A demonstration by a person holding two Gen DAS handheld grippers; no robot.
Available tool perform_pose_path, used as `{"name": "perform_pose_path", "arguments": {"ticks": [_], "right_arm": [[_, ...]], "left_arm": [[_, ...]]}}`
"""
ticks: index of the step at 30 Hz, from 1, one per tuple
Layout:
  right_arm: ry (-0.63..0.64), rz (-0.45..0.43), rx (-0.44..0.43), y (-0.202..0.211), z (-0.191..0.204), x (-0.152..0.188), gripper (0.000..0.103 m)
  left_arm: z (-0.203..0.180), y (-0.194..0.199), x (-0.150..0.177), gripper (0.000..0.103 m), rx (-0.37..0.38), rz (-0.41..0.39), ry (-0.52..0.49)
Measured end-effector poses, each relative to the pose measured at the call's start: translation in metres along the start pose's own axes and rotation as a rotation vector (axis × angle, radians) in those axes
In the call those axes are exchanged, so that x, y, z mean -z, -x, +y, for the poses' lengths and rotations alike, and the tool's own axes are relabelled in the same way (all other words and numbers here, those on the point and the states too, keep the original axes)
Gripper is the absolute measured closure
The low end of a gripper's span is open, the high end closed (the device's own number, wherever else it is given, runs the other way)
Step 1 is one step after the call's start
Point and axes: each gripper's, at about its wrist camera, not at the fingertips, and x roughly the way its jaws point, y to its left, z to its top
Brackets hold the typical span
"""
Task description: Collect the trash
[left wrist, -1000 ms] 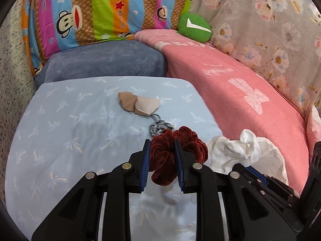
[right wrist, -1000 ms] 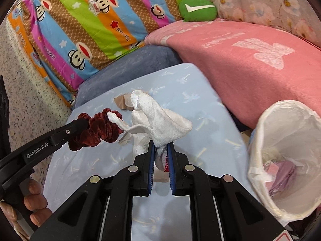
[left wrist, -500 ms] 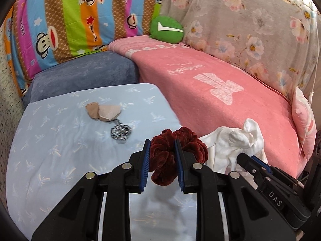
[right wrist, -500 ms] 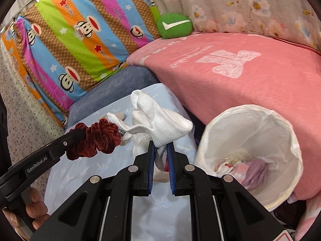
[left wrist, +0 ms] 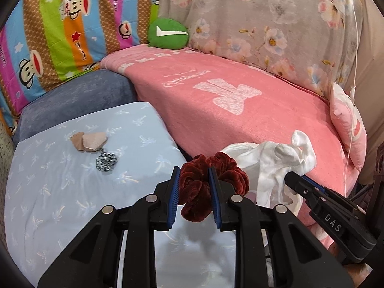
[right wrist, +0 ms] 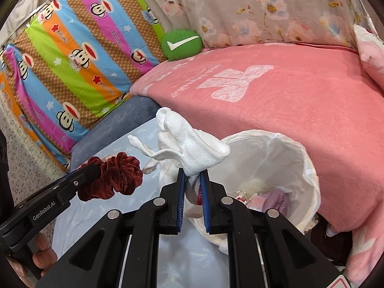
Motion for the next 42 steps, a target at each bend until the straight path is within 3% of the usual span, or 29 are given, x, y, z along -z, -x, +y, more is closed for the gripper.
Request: {"name": "perform_pose_path", "arguments": {"ticks": [17, 20, 22, 25, 32, 37, 42], "right_arm": [[-0.057, -0.023, 0.059, 0.014, -0.043, -0.005, 0.09], [-0.062, -0.022, 0.062, 0.013, -0.047, -0.006, 0.087], [-0.063, -0.02, 0.061, 0.012, -0.048, -0.006, 0.086], [-0.062, -0.018, 0.061, 0.011, -0.048, -0.007, 0.086], [-0.044, 0.003, 0.059, 0.006, -0.047, 0.0, 0.084], [-0.014, 0.06, 0.042, -0.002, -0.043, 0.022, 0.083], [0.051, 0.138, 0.008, -0.014, -0.025, 0.055, 0.083]], "left_arm": [[-0.053, -0.024, -0.003, 0.077, 0.064, 0.028, -0.093], [-0.059, -0.022, -0.005, 0.06, 0.073, 0.014, -0.109], [-0.063, -0.019, -0.005, 0.04, 0.067, -0.009, -0.117], [-0.066, -0.018, -0.006, 0.035, 0.058, -0.02, -0.126], [-0.046, -0.027, 0.008, 0.03, 0.036, 0.032, -0.073], [-0.02, -0.038, 0.044, 0.03, 0.028, 0.12, -0.009], [0.003, -0.047, 0.077, 0.03, -0.035, 0.191, 0.031]]}}
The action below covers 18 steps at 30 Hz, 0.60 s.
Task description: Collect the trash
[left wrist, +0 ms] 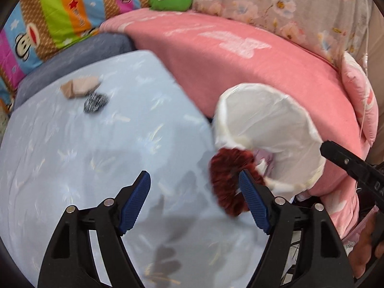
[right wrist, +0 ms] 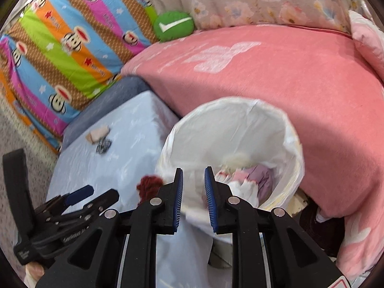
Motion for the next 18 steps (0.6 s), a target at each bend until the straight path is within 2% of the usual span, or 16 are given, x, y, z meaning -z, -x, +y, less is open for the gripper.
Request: {"name": "perform_pose_path", "arguments": {"ticks": [3, 4, 5, 10, 16, 18], "right_arm": [[0.036, 0.042, -0.03, -0.016, 0.015, 0.013, 0.082], [0.044, 0.055, -0.038, -0.022, 0.021, 0.016, 0.079], [0.052, 0.064, -0.045, -0.028, 0.026, 0.018, 0.075], [0.094, 0.095, -0.051, -0.052, 0.044, 0.021, 0.072], [0.1, 0.129, -0.031, -0.076, 0.048, 0.023, 0.072], [0.097, 0.135, -0.025, -0.081, 0.047, 0.023, 0.08]], "left_arm": [[0.01, -0.001, 0.008, 0.03, -0.051, 0.014, 0.01], [0.012, -0.001, 0.01, 0.03, -0.066, 0.015, 0.011], [0.014, -0.001, 0.012, 0.03, -0.071, 0.015, 0.013], [0.025, 0.002, 0.016, 0.03, -0.1, 0.012, 0.023], [0.038, 0.005, 0.014, 0.03, -0.115, 0.004, 0.048], [0.04, 0.006, 0.013, 0.03, -0.112, 0.0, 0.055]]}}
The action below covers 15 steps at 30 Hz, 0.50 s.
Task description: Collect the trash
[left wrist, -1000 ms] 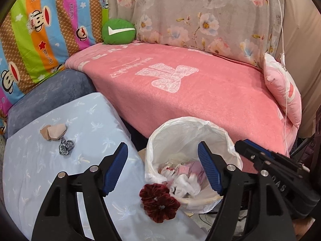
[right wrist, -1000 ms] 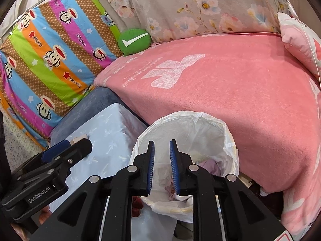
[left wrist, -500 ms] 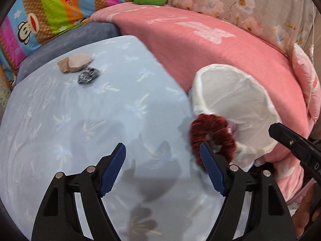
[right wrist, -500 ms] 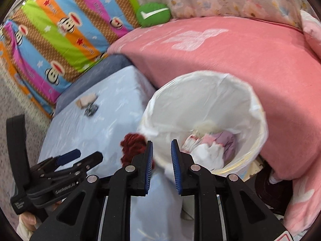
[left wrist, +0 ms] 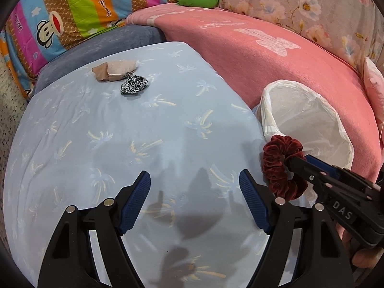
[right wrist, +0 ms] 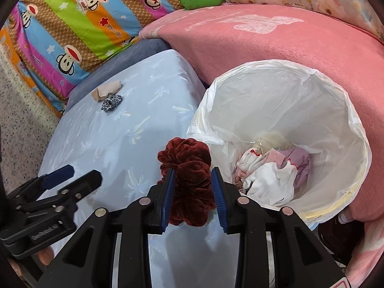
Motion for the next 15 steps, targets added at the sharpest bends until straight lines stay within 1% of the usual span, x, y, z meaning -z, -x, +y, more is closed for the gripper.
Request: {"name": "perform_pose_path", "arguments": {"ticks": [1, 2, 4, 9, 13, 15], "right_arm": [[0.003, 0.007, 0.007, -0.003, -0.001, -0.002, 0.089], [0.002, 0.01, 0.011, -0.004, -0.002, -0.003, 0.093], [-0.012, 0.001, 0.008, 0.0, -0.006, -0.005, 0.096], [-0.042, -0.064, 0.023, 0.022, -0.014, -0.02, 0.097], [-0.065, -0.138, 0.062, 0.046, -0.025, -0.037, 0.097], [-0.068, -0.177, 0.091, 0.057, -0.027, -0.043, 0.095]], "left_arm": [[-0.001, 0.0, -0.001, 0.03, 0.001, -0.001, 0.002], [-0.001, 0.0, -0.002, 0.03, 0.001, -0.002, 0.003], [0.0, 0.0, -0.002, 0.03, 0.003, -0.003, 0.003], [0.002, 0.003, -0.005, 0.03, 0.009, -0.01, 0.014], [0.001, 0.006, -0.006, 0.03, 0.014, -0.021, 0.011], [0.001, 0.008, -0.008, 0.03, 0.017, -0.022, 0.013]]}}
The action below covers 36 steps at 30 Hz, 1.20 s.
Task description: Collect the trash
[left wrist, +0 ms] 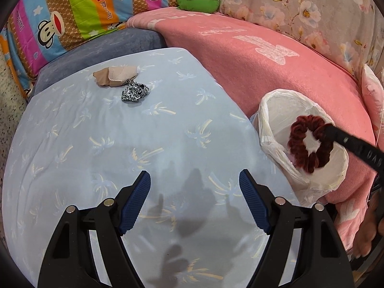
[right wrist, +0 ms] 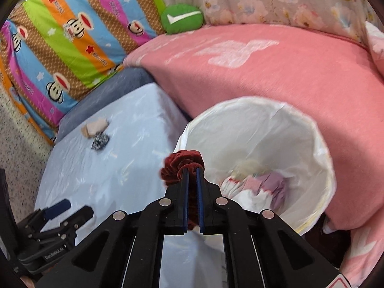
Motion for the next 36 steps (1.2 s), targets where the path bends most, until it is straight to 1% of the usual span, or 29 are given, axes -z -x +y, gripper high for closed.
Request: {"name": "perform_pose_path", "arguments": {"ticks": [2, 3, 4, 5, 7, 15, 20, 27, 31, 36], "right_arm": [[-0.013, -0.043, 0.024, 0.01, -0.002, -0.005, 0.084], [-0.023, -0.052, 0.022, 0.014, -0.002, -0.007, 0.078], [-0.031, -0.06, 0.014, 0.016, -0.003, -0.009, 0.067], [-0.035, -0.063, 0.004, 0.019, -0.002, -0.01, 0.065], [-0.025, -0.058, -0.007, 0.021, 0.002, -0.009, 0.065], [0.03, -0.019, -0.048, 0.018, 0.029, 0.002, 0.065], [0.063, -0.008, -0.064, 0.016, 0.047, 0.007, 0.061], [0.092, 0.007, -0.077, 0.013, 0.066, 0.01, 0.06], [0.11, 0.017, -0.083, 0.008, 0.078, 0.011, 0.056], [0.132, 0.035, -0.093, 0.0, 0.094, 0.013, 0.056]], "left_arm": [[0.0, 0.002, -0.001, 0.03, 0.001, -0.005, 0.003], [0.0, 0.003, -0.002, 0.03, 0.002, -0.007, 0.004], [0.0, 0.004, -0.003, 0.03, 0.001, -0.008, 0.005], [0.0, 0.004, -0.004, 0.029, 0.001, -0.01, 0.006], [0.001, 0.006, -0.005, 0.026, -0.001, -0.016, 0.011], [0.009, 0.01, -0.007, 0.025, -0.011, -0.03, 0.028], [0.016, 0.014, -0.008, 0.025, -0.018, -0.042, 0.041], [0.033, 0.016, -0.008, 0.025, -0.027, -0.047, 0.071], [0.044, 0.017, -0.007, 0.025, -0.035, -0.049, 0.085], [0.058, 0.017, -0.008, 0.025, -0.045, -0.054, 0.102]]}}
